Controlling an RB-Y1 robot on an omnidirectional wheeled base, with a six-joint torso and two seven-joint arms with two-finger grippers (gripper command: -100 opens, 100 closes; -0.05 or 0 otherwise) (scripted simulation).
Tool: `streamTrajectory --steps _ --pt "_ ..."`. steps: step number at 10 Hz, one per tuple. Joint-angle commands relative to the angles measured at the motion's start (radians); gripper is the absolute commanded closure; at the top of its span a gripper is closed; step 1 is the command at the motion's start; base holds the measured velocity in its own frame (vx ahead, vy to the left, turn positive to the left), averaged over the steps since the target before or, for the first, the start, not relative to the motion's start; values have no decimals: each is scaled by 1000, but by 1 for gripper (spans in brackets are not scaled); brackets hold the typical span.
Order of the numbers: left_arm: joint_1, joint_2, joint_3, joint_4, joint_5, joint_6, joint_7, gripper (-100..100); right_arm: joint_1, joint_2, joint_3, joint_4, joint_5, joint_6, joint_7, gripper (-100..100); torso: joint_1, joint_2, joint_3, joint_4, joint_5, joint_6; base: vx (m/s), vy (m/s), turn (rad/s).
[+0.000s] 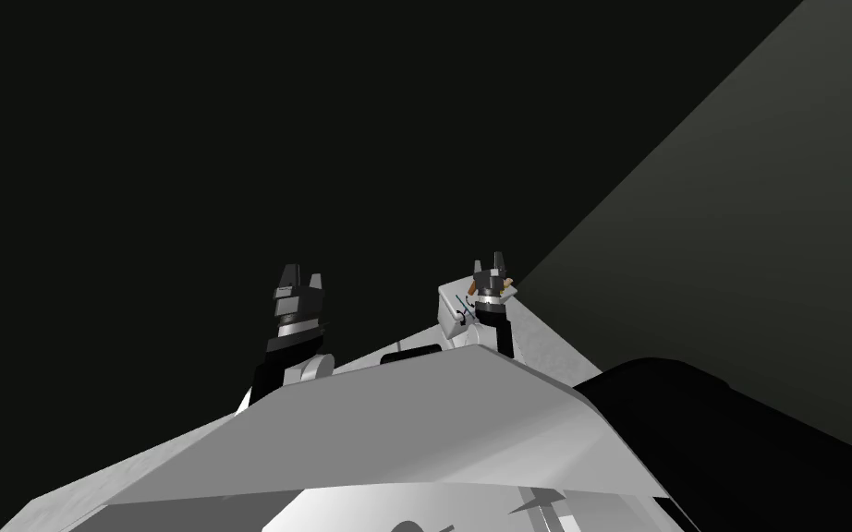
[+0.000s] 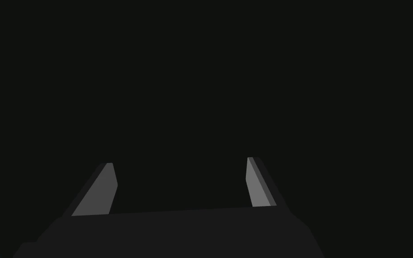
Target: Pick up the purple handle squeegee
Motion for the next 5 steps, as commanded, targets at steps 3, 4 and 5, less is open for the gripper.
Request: streamTrajectory --steps 3,4,5 --pt "0 0 0 0 0 0 0 0 4 -87 8 4 5 -2 -1 -100 -1 2 1 0 0 0 -23 -13 22" --pt "0 0 0 0 0 0 0 0 9 -123 16 9 10 -3 -3 -100 -2 2 1 0 0 0 -40 -24 34" --pt "0 0 0 0 0 0 0 0 9 -137 16 9 10 -3 -3 -100 -2 3 1 1 0 0 -37 -19 21"
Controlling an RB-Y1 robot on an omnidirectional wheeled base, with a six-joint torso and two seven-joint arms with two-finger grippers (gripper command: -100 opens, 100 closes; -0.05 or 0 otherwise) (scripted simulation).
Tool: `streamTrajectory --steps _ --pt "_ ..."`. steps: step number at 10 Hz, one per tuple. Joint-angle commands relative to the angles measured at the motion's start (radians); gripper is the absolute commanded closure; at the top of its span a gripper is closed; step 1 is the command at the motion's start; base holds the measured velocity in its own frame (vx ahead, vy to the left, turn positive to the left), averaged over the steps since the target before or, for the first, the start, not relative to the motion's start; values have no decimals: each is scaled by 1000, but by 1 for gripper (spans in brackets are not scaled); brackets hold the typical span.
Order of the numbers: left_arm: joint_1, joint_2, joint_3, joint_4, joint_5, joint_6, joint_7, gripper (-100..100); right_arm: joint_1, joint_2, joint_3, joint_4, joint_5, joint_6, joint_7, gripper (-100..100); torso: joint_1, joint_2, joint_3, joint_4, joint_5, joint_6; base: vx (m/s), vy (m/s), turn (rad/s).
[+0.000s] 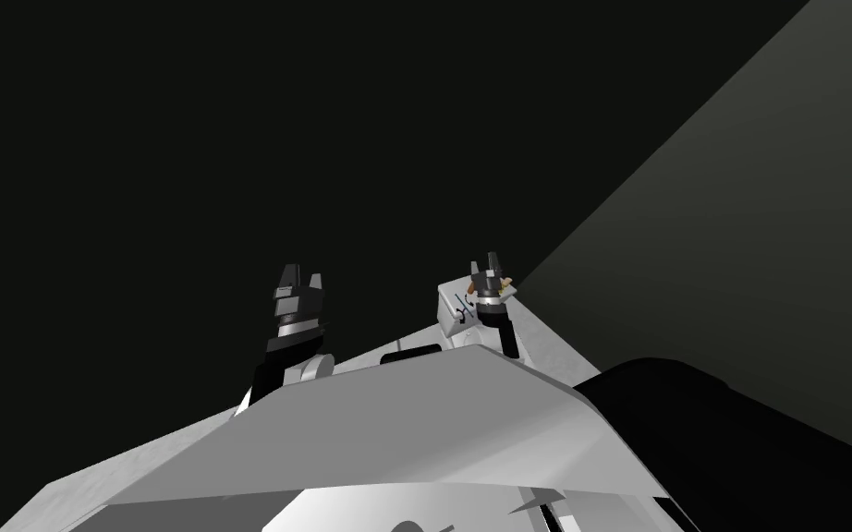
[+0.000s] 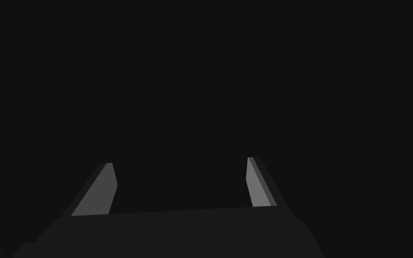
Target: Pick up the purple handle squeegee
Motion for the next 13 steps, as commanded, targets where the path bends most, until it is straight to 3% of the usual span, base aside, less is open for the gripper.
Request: streamTrajectory --steps 1,4,13 --pt "0 0 0 0 0 0 0 0 5 -50 10 8 6 -2 -3 -100 0 0 0 0 0 0 -45 -19 50" --pt "0 0 0 0 0 0 0 0 11 -108 22 15 13 -4 -5 -100 0 1 0 0 0 0 -46 -21 35" --pt "0 0 0 0 0 0 0 0 57 -370 106 81 66 -15 -28 -100 -1 2 1 1 0 0 -69 -35 60"
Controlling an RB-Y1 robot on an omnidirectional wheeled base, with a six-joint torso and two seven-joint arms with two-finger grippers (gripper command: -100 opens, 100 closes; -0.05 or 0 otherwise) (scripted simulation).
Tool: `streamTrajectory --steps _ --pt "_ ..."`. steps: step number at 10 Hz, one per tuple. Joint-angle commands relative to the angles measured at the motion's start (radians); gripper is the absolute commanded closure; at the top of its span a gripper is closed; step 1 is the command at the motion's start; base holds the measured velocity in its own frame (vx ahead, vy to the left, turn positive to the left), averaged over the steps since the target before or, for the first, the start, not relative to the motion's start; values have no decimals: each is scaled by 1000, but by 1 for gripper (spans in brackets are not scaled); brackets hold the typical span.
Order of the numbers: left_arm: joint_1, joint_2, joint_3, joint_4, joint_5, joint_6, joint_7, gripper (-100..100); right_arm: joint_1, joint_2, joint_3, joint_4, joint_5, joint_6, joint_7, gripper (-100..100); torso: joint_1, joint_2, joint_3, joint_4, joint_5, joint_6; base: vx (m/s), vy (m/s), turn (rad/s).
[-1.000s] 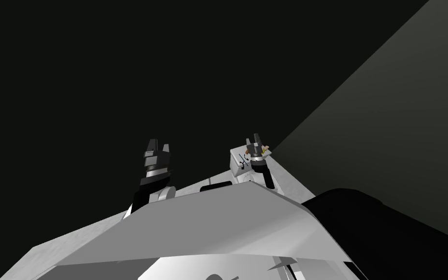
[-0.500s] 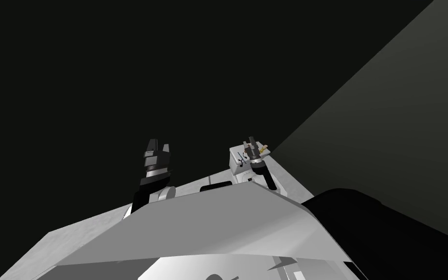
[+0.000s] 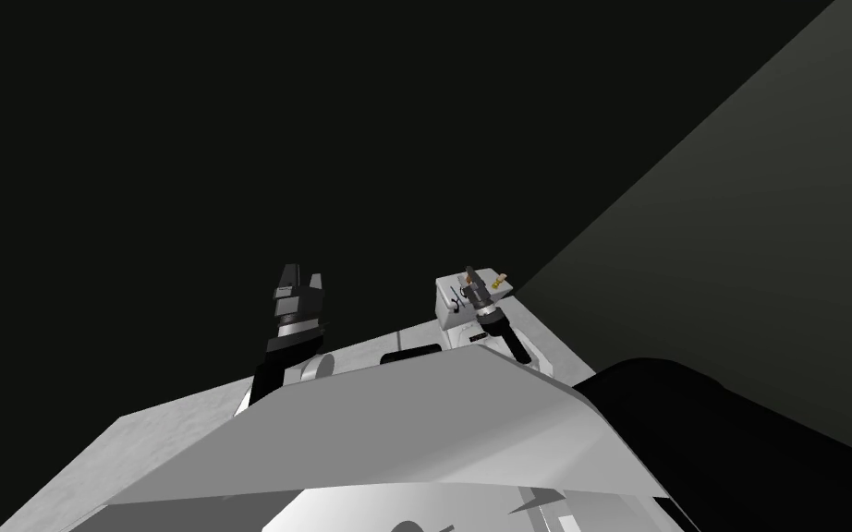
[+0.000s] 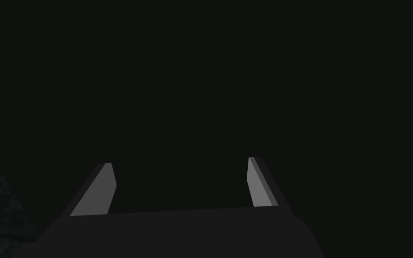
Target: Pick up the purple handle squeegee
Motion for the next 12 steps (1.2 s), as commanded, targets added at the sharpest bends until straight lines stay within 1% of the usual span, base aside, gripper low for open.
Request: streamTrajectory --steps 1,2,3,4,5,6,7,8,9,10,11,12 --pt "0 0 0 0 0 0 0 0 9 -50 23 22 14 2 -7 -100 0 0 0 0 0 0 -63 -31 110" --pt "0 0 0 0 0 0 0 0 9 -70 23 22 14 2 -7 -100 0 0 0 0 0 0 -54 -15 25" --pt "0 0 0 0 0 0 0 0 16 -106 36 38 22 3 -13 -100 1 0 0 0 0 0 -45 -5 38" --pt "0 0 0 0 0 0 0 0 16 -115 36 38 22 3 -13 -100 2 -1 0 0 0 0 -32 -6 25" --pt "0 0 0 0 0 0 0 0 23 -155 48 54 29 4 -19 -100 2 -2 -1 0 0 0 -38 -8 46" --pt "0 0 0 0 0 0 0 0 29 -183 59 69 36 6 -25 -100 2 -2 -1 0 0 0 -48 -12 79" --pt "0 0 0 0 0 0 0 0 29 -206 59 69 36 6 -25 -100 2 -1 -1 0 0 0 -34 -8 26" --pt "0 0 0 0 0 0 0 0 36 -236 70 85 43 8 -32 -100 2 -2 -1 0 0 0 -30 -3 37" --pt "0 0 0 0 0 0 0 0 36 -253 70 85 43 8 -32 -100 2 -2 -1 0 0 0 -19 -3 18" --pt "0 0 0 0 0 0 0 0 43 -289 80 101 49 10 -39 -100 2 -3 -1 0 0 0 -13 3 40" --pt "0 0 0 0 0 0 0 0 43 -301 80 101 49 10 -39 -100 2 -3 -2 -1 0 0 -10 4 21" --pt "0 0 0 0 0 0 0 0 50 -340 91 118 56 14 -48 -100 3 -3 -2 -1 1 0 -7 11 38"
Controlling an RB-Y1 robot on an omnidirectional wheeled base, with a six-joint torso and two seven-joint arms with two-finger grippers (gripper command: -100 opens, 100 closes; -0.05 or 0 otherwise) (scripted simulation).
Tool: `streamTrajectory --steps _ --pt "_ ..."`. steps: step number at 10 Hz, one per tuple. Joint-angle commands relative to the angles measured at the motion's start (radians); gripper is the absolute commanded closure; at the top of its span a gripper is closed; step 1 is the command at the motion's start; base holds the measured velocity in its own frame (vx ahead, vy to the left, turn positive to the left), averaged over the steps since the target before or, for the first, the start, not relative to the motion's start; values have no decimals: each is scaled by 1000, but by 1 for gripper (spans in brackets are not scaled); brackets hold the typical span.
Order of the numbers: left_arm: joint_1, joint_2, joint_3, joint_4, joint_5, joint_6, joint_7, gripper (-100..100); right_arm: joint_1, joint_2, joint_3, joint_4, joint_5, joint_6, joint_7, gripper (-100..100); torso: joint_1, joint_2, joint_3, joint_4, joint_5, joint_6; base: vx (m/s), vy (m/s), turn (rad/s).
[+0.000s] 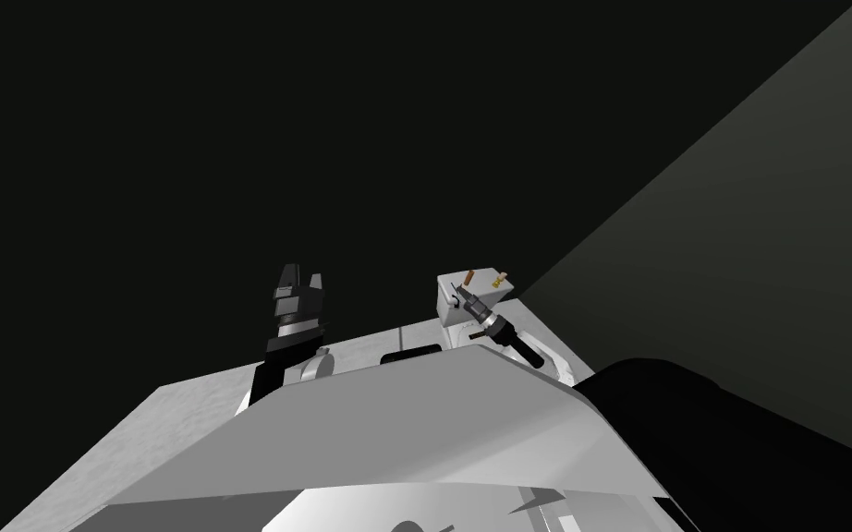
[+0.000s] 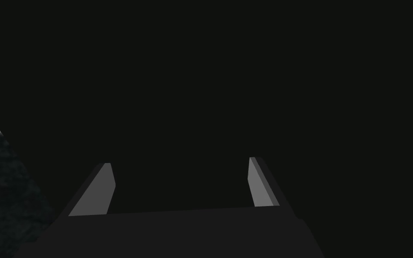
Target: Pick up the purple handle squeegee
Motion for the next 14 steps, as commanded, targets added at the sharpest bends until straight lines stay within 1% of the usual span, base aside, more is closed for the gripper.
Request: streamTrajectory --steps 1,2,3,4,5,6,7,8,9,10,13,14 --pt "0 0 0 0 0 0 0 0 8 -30 4 2 3 4 -5 -100 0 0 0 0 0 0 -4 12 19" --pt "0 0 0 0 0 0 0 0 15 -71 15 19 9 9 -14 -100 0 0 0 0 0 0 -1 21 35" --pt "0 0 0 0 0 0 0 0 15 -78 15 19 9 9 -14 -100 1 0 0 0 0 0 1 17 17" --pt "0 0 0 0 0 0 0 0 23 -118 26 37 16 13 -24 -100 1 -1 0 0 0 0 4 22 34" --pt "0 0 0 0 0 0 0 0 23 -125 26 37 16 13 -24 -100 1 -1 0 0 0 0 4 20 19" --pt "0 0 0 0 0 0 0 0 30 -165 36 54 22 18 -35 -100 1 -1 0 0 0 0 4 26 36" --pt "0 0 0 0 0 0 0 0 38 -196 47 72 28 24 -45 -100 1 -1 0 0 0 0 4 37 57" --pt "0 0 0 0 0 0 0 0 38 -216 47 72 28 24 -45 -100 2 -1 0 0 0 0 6 25 15" --pt "0 0 0 0 0 0 0 0 45 -252 58 89 34 29 -55 -100 1 -1 -1 0 0 0 9 28 39" --pt "0 0 0 0 0 0 0 0 45 -260 58 89 34 29 -55 -100 2 -1 -1 0 0 0 9 23 15" --pt "0 0 0 0 0 0 0 0 68 -367 89 139 51 46 -87 -100 2 -1 -1 0 0 0 15 41 47" --pt "0 0 0 0 0 0 0 0 68 -383 89 139 51 46 -87 -100 3 -2 -1 0 1 0 14 39 14"
